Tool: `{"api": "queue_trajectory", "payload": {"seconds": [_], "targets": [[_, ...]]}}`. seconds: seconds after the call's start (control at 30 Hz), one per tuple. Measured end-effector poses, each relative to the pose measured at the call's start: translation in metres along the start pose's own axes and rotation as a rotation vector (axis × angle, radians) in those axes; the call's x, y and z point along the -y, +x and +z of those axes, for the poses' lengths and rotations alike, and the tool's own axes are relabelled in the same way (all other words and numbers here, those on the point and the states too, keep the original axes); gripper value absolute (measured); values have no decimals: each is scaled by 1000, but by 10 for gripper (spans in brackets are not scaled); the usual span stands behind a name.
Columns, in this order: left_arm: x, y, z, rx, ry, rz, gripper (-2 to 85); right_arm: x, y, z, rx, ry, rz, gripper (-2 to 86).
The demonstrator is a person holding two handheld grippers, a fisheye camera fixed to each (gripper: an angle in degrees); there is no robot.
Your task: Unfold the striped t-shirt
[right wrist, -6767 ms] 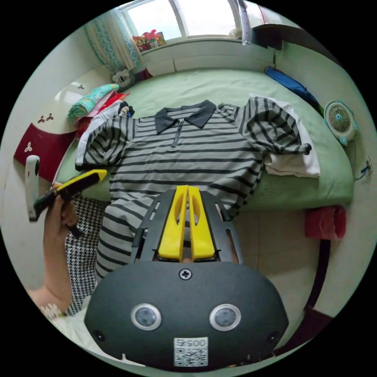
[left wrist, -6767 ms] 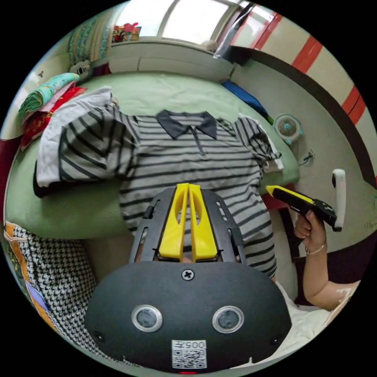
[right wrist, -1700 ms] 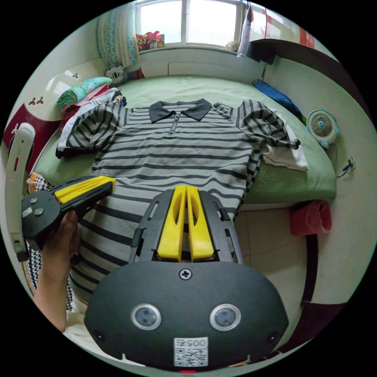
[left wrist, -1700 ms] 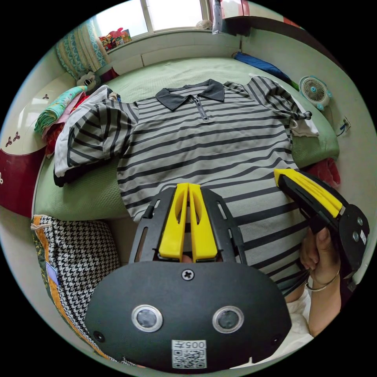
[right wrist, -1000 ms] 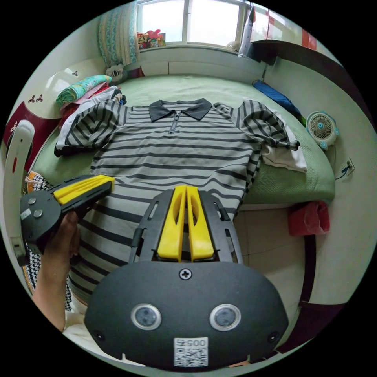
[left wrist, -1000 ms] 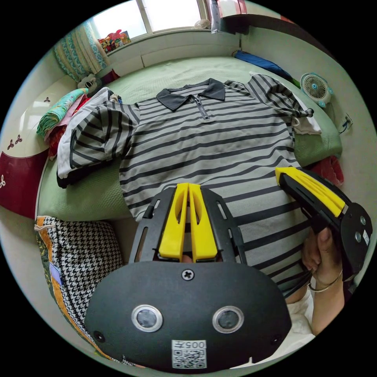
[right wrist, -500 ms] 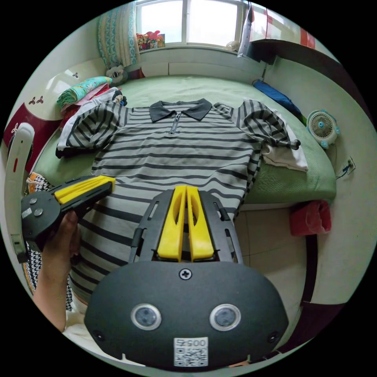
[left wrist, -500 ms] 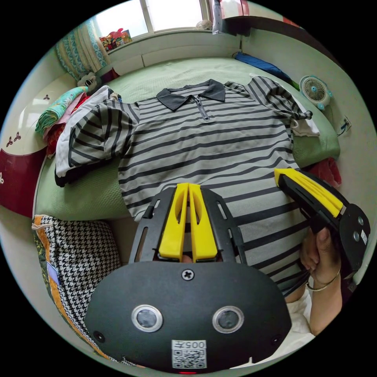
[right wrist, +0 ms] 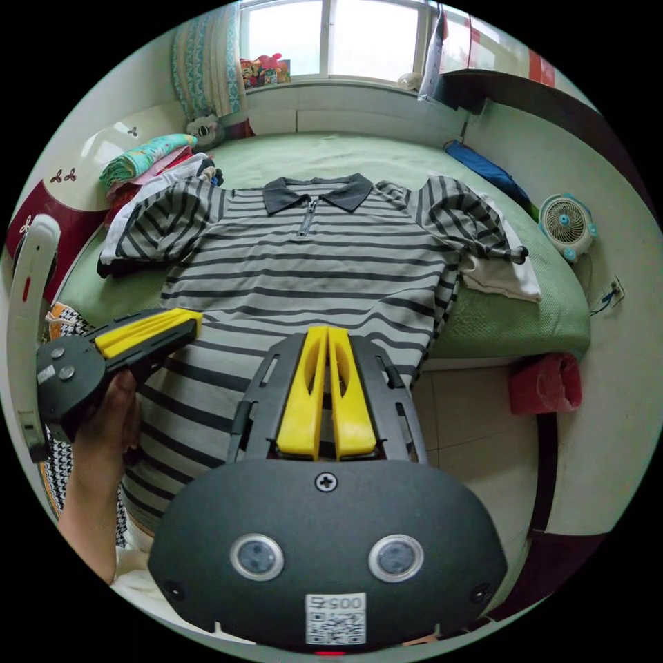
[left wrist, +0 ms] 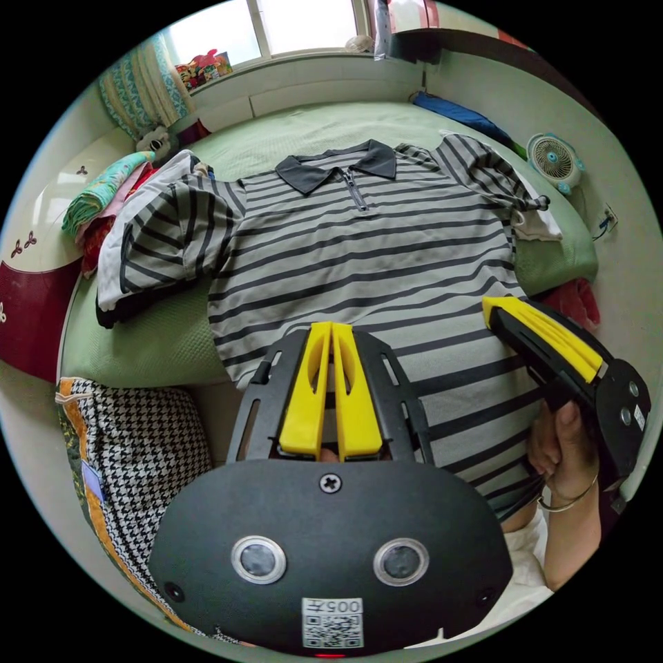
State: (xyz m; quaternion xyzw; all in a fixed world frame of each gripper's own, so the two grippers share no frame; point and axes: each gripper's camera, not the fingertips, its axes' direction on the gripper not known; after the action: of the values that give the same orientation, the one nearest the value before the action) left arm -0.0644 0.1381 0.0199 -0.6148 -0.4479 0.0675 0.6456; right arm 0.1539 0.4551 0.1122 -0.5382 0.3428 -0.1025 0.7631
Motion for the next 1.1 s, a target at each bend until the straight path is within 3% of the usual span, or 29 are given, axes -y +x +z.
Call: {"api": "queue_trajectory", "payload": {"seconds": [0.67,1.1], "targets": [[2,-26,-9,-42,-24,-4,-6,22,-10,8,-18,-3,-13,-12],[-1,-68,-10,-193,-34,-44,-7,48,6,16,206,-25,9,-10]]}}
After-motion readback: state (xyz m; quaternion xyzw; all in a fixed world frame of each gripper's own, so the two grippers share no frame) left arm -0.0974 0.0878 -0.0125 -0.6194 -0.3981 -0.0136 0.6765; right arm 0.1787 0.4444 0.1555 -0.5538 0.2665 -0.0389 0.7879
